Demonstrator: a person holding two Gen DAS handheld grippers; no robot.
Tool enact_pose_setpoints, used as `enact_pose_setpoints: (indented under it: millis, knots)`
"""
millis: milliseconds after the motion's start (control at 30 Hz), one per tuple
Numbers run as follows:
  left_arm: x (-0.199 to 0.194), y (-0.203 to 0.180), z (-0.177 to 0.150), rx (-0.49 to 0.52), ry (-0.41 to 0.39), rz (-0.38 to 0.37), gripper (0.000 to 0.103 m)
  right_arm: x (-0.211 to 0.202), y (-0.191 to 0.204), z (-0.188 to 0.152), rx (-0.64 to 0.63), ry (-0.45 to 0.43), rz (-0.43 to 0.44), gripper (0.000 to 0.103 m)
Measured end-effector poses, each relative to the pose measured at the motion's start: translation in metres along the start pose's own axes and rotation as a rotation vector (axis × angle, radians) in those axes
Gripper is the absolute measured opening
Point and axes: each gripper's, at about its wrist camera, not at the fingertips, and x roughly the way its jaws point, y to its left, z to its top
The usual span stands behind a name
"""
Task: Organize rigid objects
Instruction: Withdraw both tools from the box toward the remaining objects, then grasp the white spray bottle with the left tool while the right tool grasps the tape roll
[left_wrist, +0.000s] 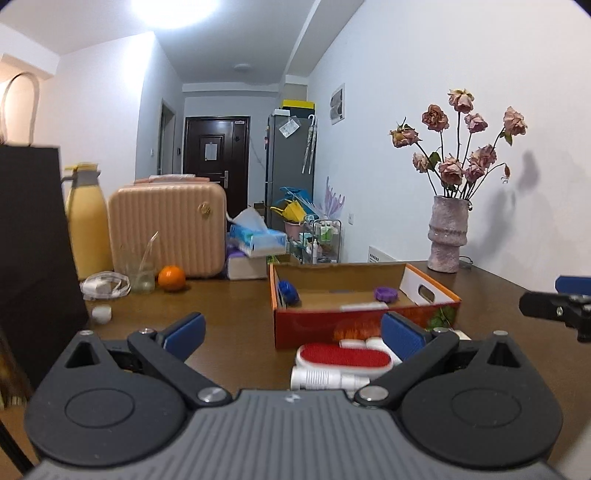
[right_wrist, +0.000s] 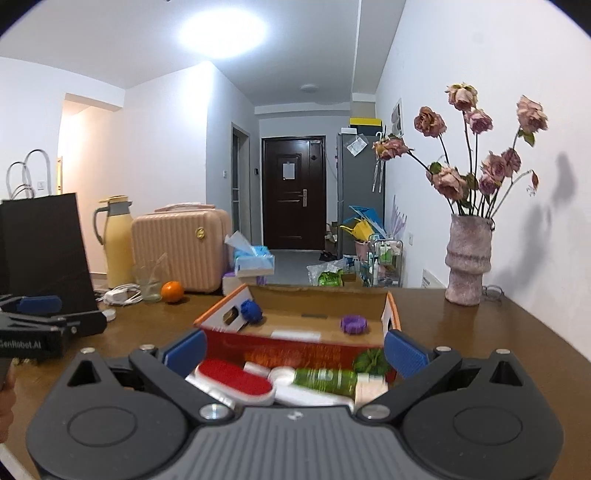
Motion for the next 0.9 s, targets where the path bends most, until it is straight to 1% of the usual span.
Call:
enact_pose_setpoints:
  millis: [100, 167, 233, 300, 367, 433, 500, 567, 733, 833, 900]
  knots:
    - [-0.021, 0.002, -0.026, 0.012, -0.001, -0.008, 0.103, -0.022, 0.004, -0.027, 0.007, 0.005, 0.001, 0.103]
    - [-0.031, 0.005, -0.043, 0.020, 0.007, -0.033, 0.103, -0.036, 0.005, -0.047, 0.019, 0.009, -0.025, 0.103]
    - [-0.034, 0.008, -0.056, 0.009, 0.031, -0.058, 0.103, -0.044, 0.007, -0.066, 0.010, 0.024, -0.063, 0.103]
    - [-0.027, 0.007, -0.063, 0.008, 0.068, -0.075, 0.103, -0.043, 0.006, -0.083, -0.004, 0.069, -0.084, 0.103]
    - [-0.016, 0.004, -0.066, 0.029, 0.094, -0.062, 0.103, -0.038, 0.004, -0.093, -0.020, 0.107, -0.090, 0.103]
    - [-0.003, 0.001, -0.068, 0.041, 0.113, -0.054, 0.103, -0.033, 0.001, -0.098, -0.019, 0.121, -0.103, 0.103]
    - [0.009, -0.001, -0.068, 0.045, 0.129, -0.068, 0.103, -0.026, -0.003, -0.099, -0.004, 0.127, -0.103, 0.103]
    - [0.025, -0.004, -0.067, 0.071, 0.140, -0.087, 0.103, -0.016, -0.006, -0.099, -0.003, 0.139, -0.104, 0.103]
    - [0.087, -0.003, -0.058, 0.157, 0.206, -0.138, 0.103, 0.014, -0.013, -0.098, -0.008, 0.176, -0.111, 0.101]
    - [0.125, -0.002, -0.050, 0.177, 0.243, -0.174, 0.103, 0.034, -0.020, -0.095, -0.009, 0.187, -0.117, 0.101]
    - [0.148, -0.003, -0.046, 0.177, 0.268, -0.170, 0.103, 0.045, -0.025, -0.094, -0.003, 0.193, -0.120, 0.101]
